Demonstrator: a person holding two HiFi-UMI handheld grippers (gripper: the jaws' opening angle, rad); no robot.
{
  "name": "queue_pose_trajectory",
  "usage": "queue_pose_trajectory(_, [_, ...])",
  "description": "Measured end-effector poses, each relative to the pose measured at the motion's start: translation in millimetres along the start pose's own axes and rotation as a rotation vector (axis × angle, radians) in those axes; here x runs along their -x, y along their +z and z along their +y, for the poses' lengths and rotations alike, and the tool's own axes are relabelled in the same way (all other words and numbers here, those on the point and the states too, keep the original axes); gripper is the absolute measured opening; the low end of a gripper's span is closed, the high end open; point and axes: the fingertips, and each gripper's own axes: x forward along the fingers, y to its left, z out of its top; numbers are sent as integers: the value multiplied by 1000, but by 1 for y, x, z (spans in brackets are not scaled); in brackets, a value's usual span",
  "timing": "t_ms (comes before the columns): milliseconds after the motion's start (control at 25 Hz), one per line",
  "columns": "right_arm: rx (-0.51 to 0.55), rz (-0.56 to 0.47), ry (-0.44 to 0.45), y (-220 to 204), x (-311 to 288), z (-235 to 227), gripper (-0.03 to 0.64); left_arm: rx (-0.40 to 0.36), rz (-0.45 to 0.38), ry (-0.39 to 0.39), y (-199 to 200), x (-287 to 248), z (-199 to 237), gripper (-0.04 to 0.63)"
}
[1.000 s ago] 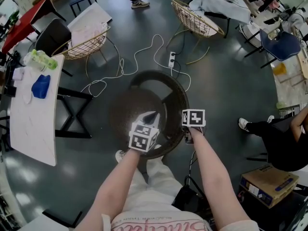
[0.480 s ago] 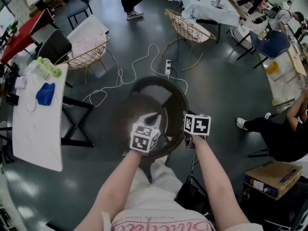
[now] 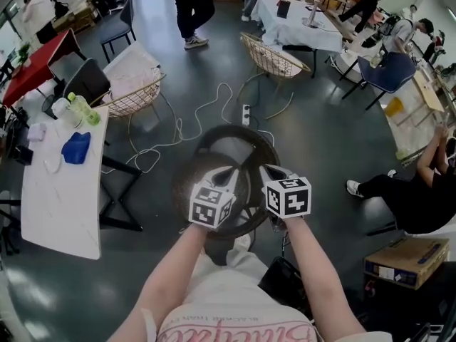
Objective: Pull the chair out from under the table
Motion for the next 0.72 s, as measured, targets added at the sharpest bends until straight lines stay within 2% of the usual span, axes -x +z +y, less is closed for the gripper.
queue_pose_trajectory(240, [46,-88,-38,31,34,22,3,-59,-69,-11,30,30,-7,5])
queue_pose_trajectory(400, [87,-143,-49,48,61,39,3,3,-129,-4,51,52,-12,5])
queue_pose_trajectory(520, [117,-225,-36,70,83,56,3,36,-202,-33,75,68,-18,5])
queue_pose_trajectory(720, [186,-345,-51,100,113,83,3,-40,-297,-58,111,95,-28,5])
